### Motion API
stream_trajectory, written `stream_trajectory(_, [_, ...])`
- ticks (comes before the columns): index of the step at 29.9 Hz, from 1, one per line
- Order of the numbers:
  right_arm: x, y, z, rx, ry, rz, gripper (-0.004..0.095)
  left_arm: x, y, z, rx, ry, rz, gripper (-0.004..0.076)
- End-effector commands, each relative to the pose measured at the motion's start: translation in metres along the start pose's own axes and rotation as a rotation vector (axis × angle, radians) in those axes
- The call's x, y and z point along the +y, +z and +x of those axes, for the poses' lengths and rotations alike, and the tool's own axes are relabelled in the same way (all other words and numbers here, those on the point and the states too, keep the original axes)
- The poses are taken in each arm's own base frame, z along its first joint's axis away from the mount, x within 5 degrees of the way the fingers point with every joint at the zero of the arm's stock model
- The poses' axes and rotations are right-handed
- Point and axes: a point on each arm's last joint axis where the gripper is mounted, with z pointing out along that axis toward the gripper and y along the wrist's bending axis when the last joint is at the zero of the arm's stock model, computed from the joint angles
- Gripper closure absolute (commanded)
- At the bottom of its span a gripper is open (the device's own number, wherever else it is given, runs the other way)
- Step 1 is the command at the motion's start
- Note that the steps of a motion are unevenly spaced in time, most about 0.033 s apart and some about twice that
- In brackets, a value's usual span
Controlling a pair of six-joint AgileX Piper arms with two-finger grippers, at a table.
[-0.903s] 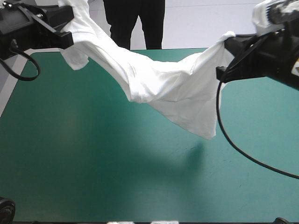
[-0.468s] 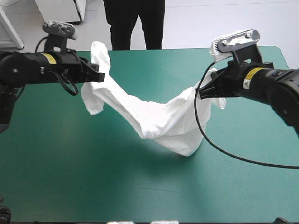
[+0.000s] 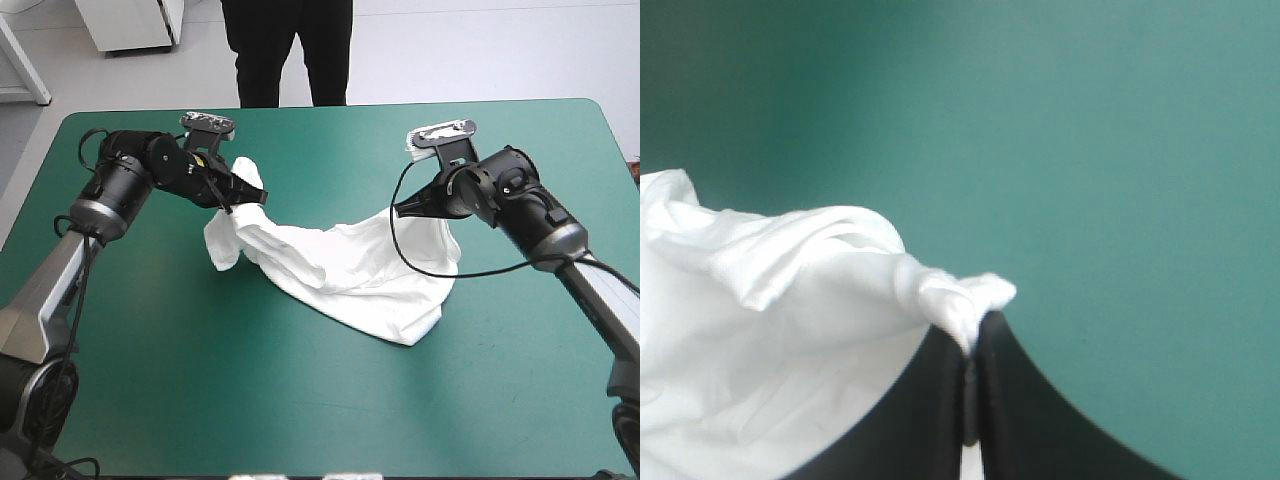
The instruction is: Fold the cloth
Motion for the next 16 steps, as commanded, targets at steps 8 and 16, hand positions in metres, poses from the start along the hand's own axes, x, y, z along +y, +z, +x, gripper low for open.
stream_trajectory(8, [-0.037,0.061,-0.005,0.039,0.121,-0.024,0.0926,0.009,0.043,-0.008,0.016,-0.011,-0.055,0.0734])
stream_trajectory(16, [-0.052,0.093,0.0,0.084,0.209,-0.037,0.0925,0.02,0.077,-0.005,0.058,-0.018,-0.123,0.0734])
